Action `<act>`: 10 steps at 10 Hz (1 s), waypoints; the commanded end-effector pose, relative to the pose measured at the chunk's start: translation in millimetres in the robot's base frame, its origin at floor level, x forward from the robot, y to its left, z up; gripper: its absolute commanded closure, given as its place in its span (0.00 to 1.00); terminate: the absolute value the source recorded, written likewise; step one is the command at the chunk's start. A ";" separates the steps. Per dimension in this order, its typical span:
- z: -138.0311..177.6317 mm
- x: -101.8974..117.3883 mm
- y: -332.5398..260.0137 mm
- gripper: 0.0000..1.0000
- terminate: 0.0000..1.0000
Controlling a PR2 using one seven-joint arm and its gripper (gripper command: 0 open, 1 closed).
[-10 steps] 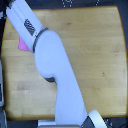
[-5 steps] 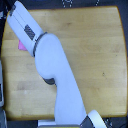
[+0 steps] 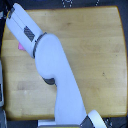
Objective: Folding a cloth
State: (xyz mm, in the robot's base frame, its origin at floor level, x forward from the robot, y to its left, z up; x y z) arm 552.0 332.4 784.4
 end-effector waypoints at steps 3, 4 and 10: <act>-49.5 -10.7 40.8 0.00 0.00; -50.4 -12.7 40.4 0.00 0.00; -47.9 -14.4 43.8 0.00 0.00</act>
State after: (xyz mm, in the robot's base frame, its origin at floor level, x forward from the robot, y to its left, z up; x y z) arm 581.3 311.6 797.3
